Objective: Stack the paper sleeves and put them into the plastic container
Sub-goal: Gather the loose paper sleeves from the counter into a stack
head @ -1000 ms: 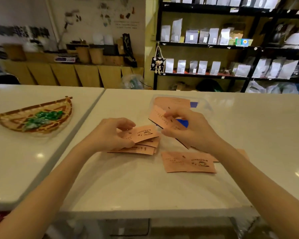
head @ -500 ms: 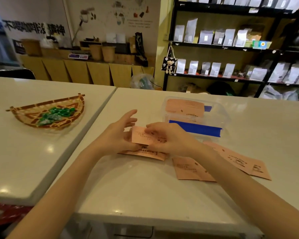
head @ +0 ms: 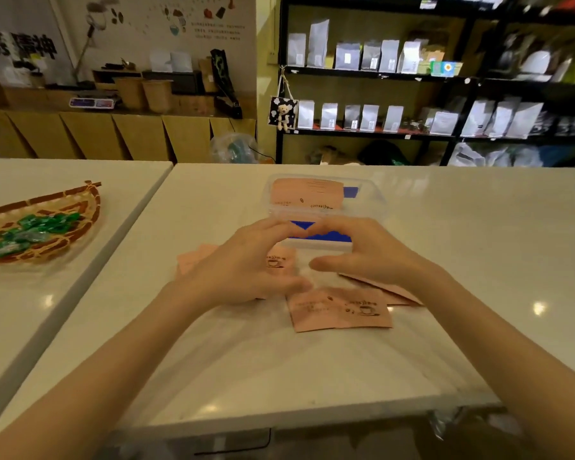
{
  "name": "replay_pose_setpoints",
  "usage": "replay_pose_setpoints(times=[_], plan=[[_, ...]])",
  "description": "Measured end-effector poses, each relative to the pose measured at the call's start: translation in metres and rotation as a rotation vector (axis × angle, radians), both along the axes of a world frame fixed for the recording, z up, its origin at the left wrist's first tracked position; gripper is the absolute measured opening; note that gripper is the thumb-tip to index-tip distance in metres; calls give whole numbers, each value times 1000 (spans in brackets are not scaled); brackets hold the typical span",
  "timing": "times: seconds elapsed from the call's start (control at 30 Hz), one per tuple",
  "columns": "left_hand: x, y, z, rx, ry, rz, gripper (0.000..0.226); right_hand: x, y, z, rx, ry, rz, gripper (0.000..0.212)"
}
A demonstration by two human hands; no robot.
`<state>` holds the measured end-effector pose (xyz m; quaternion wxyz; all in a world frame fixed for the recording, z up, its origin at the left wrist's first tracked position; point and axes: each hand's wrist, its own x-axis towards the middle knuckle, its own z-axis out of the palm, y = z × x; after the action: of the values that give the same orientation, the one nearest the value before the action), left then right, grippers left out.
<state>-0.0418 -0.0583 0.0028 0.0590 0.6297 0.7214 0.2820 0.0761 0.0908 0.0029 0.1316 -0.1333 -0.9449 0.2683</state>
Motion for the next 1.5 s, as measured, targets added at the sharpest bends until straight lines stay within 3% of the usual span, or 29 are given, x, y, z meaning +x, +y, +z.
replay_pose_setpoints(times=[0.17,0.33,0.47,0.8,0.97,1.13,1.3,1.5], plan=[[27,29,-7,-219,54,-99,74,37,30,-5,13,-79,-186,45],[37,39,-22,-424,179,-81,87,60,45,-23,79,-257,-328,62],[41,40,-25,-467,224,-74,76,66,48,-31,39,-253,-314,64],[47,43,-19,-415,246,-74,63,69,49,-25,13,-113,-302,45],[50,40,-12,-247,188,-63,52,66,42,-5,-47,24,-274,36],[47,31,8,-74,42,-36,54,50,33,14,-259,234,-263,20],[26,12,19,23,27,19,48,24,27,20,-335,330,-235,18],[-25,-13,11,-37,-9,215,60,-13,11,11,-311,351,-154,24]])
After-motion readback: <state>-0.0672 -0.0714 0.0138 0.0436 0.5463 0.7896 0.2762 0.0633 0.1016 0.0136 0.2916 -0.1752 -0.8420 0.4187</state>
